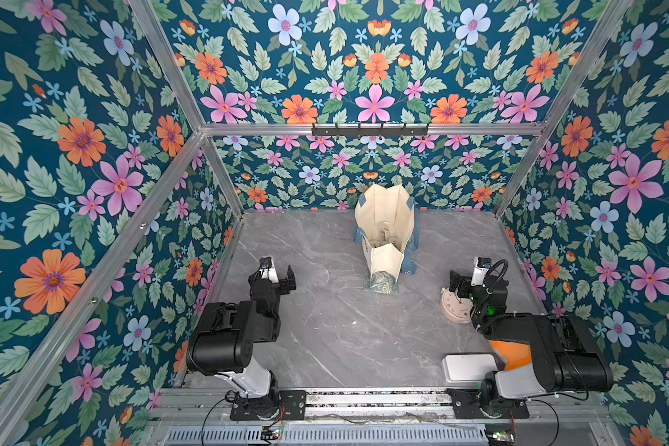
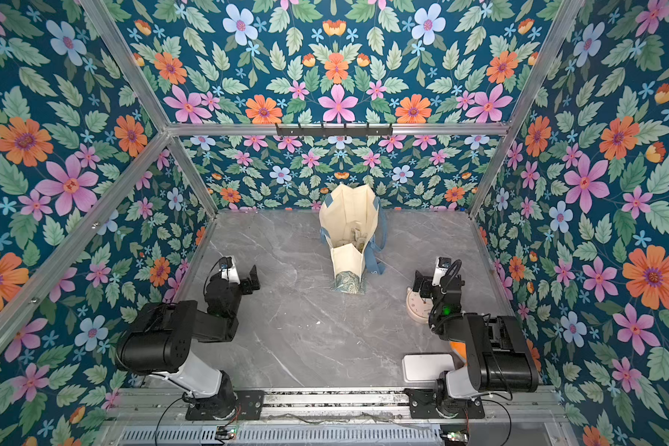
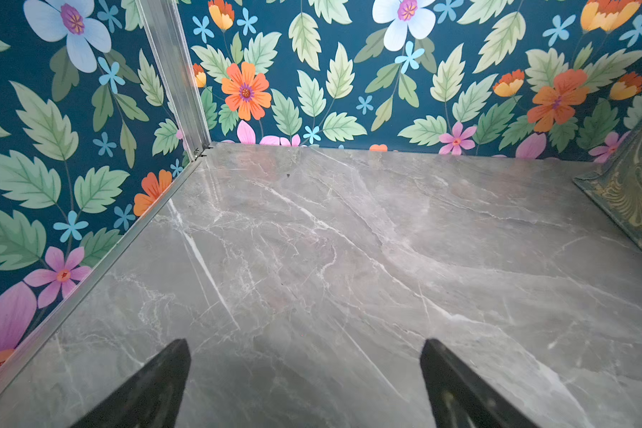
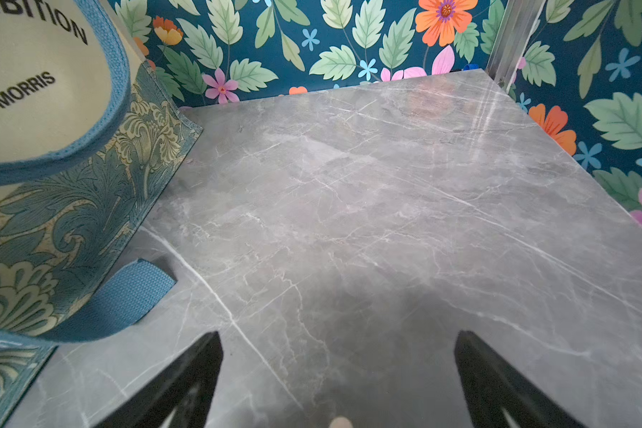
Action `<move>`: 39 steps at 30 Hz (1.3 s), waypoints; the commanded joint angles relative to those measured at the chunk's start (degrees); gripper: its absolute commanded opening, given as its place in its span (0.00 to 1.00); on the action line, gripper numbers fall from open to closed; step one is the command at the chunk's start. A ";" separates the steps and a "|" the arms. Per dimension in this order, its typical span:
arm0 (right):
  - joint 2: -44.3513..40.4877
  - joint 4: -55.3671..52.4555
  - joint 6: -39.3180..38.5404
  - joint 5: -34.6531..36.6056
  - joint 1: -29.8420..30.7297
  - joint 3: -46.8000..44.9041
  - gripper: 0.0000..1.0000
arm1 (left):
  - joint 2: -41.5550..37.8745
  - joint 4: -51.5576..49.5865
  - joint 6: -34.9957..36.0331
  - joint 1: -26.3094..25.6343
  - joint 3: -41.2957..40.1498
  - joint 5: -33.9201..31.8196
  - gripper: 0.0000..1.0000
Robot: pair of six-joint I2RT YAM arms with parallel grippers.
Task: Take out the compass set from the canvas bag
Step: Adjust the canvas bag at the center of the board.
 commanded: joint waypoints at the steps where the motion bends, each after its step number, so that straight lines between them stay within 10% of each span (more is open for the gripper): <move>1: -0.14 1.13 -0.22 -0.23 0.03 0.32 0.99 | 0.24 0.21 0.45 0.08 0.25 -0.15 1.00; 35: -0.23 1.26 -0.10 -0.38 -0.16 0.20 0.99 | -0.41 1.37 0.41 0.01 -0.07 -1.49 1.00; 39: -9.58 -18.45 0.35 4.63 0.85 7.18 0.99 | -9.34 -23.59 -2.65 -0.12 9.18 -10.08 1.00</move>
